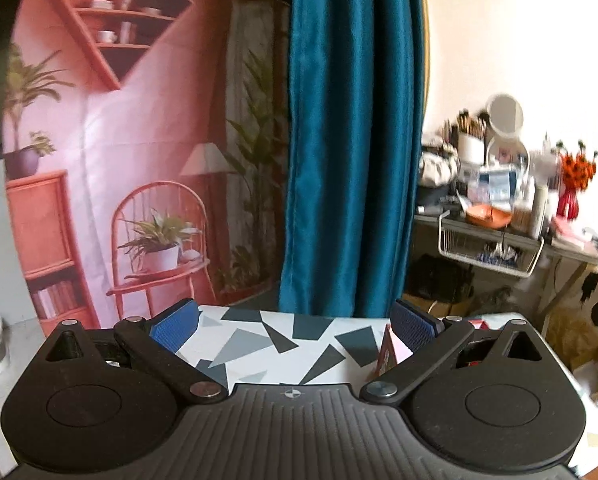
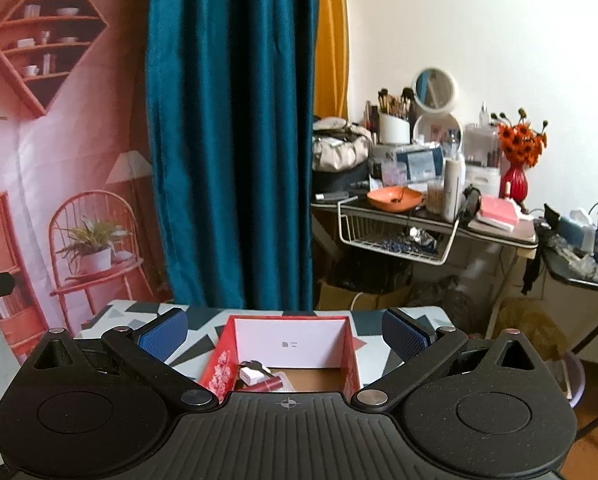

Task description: Organize rigid objects

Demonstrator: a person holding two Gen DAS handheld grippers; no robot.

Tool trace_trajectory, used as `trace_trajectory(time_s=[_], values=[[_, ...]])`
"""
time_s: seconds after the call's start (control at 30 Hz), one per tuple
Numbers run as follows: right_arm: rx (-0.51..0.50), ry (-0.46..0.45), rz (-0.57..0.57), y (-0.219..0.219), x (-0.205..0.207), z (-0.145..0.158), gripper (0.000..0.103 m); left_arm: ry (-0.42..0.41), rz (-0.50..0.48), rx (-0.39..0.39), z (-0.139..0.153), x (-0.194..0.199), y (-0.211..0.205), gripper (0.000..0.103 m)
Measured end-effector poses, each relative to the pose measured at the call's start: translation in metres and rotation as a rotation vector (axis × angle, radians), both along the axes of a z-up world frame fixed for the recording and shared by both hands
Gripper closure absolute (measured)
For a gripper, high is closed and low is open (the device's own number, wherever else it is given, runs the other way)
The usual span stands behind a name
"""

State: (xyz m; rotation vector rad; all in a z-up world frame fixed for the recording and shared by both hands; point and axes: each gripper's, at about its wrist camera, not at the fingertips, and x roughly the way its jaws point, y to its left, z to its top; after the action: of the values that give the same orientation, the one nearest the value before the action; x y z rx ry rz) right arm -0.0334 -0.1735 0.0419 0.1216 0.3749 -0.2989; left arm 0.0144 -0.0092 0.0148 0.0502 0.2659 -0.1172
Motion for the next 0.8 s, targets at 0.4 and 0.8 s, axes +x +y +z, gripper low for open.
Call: trace_trajectory(time_s=[0.4,0.8], values=[[-0.072,-0.073,0.019,0.033,-0.043,0.017,0.000,-0.029,0.062,-0.006,0.003,-0.030,0.011,0.000],[-0.101,-0.110,0.016,0.033,-0.055,0.021,0.000,-0.080,0.086,0.016,0.009,-0.048,0.006,0.000]])
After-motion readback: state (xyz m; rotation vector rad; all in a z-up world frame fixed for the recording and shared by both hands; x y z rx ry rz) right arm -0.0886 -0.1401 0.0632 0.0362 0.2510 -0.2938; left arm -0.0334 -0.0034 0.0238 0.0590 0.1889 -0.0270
